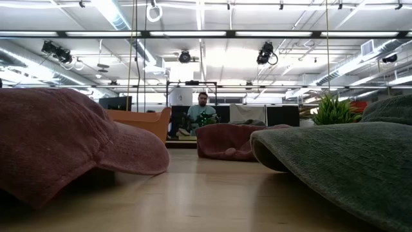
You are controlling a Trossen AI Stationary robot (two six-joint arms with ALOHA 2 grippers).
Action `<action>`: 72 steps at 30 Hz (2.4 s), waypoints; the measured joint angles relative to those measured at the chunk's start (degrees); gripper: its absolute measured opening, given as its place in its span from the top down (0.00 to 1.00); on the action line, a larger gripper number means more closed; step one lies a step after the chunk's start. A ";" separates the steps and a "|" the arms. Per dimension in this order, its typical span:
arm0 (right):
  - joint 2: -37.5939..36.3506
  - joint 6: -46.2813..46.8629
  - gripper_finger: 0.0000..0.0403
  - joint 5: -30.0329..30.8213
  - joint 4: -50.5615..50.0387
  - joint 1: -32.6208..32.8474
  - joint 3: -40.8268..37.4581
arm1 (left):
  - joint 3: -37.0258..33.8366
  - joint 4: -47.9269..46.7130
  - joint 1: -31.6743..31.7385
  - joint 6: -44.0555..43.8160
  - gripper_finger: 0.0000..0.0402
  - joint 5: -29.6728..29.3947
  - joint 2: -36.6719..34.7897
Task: Pick & Place hat
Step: Put the bottom black cap into the blue bin
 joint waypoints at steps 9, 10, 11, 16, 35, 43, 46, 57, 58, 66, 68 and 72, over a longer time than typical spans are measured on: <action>11.42 -4.22 0.51 -8.47 -1.27 5.39 -0.02 | 1.70 -0.06 -0.42 -3.21 0.57 -0.24 0.92; 12.71 -4.91 0.49 -8.05 -1.21 5.83 -0.02 | 1.70 -0.05 -0.50 -3.22 0.57 -0.24 0.92; 13.97 -5.51 0.48 -7.44 -1.19 6.26 -0.02 | 1.71 -0.06 -0.56 -3.24 0.57 -0.24 0.93; 20.34 -7.71 0.45 -1.80 -0.35 8.40 -0.04 | 1.70 -0.06 -1.49 -3.44 0.57 -0.24 0.92; 38.17 -6.83 0.46 3.89 4.07 11.35 -0.04 | 1.69 0.41 -8.09 -4.14 0.57 -0.24 0.92; 38.62 -7.90 0.49 6.12 5.83 11.32 -0.04 | 1.69 0.53 -9.35 -4.07 0.57 -0.24 0.92; 38.62 -7.49 0.57 5.32 6.16 11.34 -0.04 | 1.69 0.77 -9.35 -4.09 0.57 -0.22 0.92; 38.23 -6.78 0.97 5.42 5.87 11.27 -0.04 | 1.69 0.97 -9.34 -4.10 0.57 -0.24 0.92; 38.19 -6.78 0.96 5.48 5.60 11.27 -0.04 | 1.69 0.98 -9.34 -4.10 0.57 -0.30 0.92; 32.88 -3.75 0.99 3.01 3.20 11.25 -0.07 | 1.69 1.00 -9.33 -4.11 0.57 -0.85 0.92; 29.65 -3.25 0.99 2.63 2.39 11.25 -0.07 | 1.69 1.19 -9.33 -4.12 0.57 -1.14 0.92; 21.79 -0.99 0.99 2.40 -2.87 10.92 -0.07 | 1.69 3.16 -9.33 -4.18 0.57 -1.30 0.92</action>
